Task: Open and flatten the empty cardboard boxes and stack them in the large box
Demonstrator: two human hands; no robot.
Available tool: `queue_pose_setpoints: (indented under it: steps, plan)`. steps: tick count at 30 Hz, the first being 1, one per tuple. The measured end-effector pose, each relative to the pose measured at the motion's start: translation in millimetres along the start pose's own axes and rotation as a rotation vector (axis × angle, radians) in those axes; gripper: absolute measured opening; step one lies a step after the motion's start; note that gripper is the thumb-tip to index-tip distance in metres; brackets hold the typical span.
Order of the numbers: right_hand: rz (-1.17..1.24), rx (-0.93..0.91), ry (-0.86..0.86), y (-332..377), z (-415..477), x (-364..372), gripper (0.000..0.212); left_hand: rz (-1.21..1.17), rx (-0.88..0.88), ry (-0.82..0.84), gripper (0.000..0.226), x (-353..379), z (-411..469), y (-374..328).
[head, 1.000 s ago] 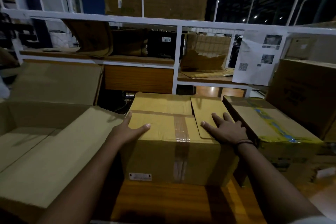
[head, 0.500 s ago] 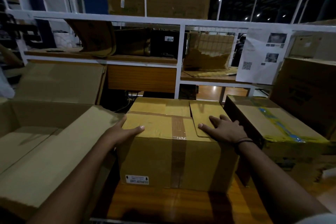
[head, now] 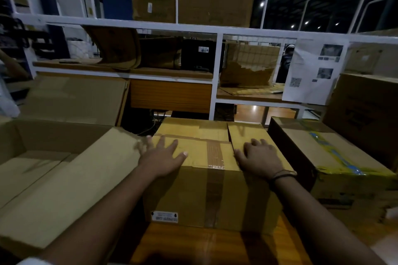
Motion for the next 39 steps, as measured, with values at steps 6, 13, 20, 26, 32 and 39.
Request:
queue_pose_setpoints:
  steps: [6, 13, 20, 26, 32, 39]
  plan:
    - [0.327, -0.287, -0.017, 94.0, -24.2, 10.5, 0.032, -0.027, 0.243, 0.123, 0.061, 13.6, 34.0, -62.0]
    - [0.25, 0.013, -0.047, 42.2, -2.0, 3.6, 0.056, -0.042, 0.253, -0.005, 0.074, 19.3, 50.5, -78.6]
    - [-0.049, 0.2, -0.111, -78.3, 14.8, -2.4, 0.059, -0.014, 0.252, -0.047, 0.08, 23.5, 52.9, -79.9]
    - [-0.037, 0.244, -0.051, -111.8, 19.5, 8.8, 0.065, -0.019, 0.273, -0.022, 0.077, 23.1, 53.4, -85.9]
    - [0.188, 0.089, 0.008, -79.8, 36.4, 7.4, 0.062, -0.055, 0.342, -0.093, 0.083, 20.4, 56.2, -89.7]
    - [0.26, -0.049, 0.074, -34.4, 59.6, -2.0, 0.057, 0.068, 0.37, 0.023, 0.087, 21.5, 61.7, -93.9]
Point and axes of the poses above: each hand's wrist, its own z-axis towards the middle knuckle, its own x-axis out of the palm, y = z × x, the point moved 3 cm from there along z, towards the middle knuckle, and after that the axes turned 10 degrees about -y, right-handed, at the moved point
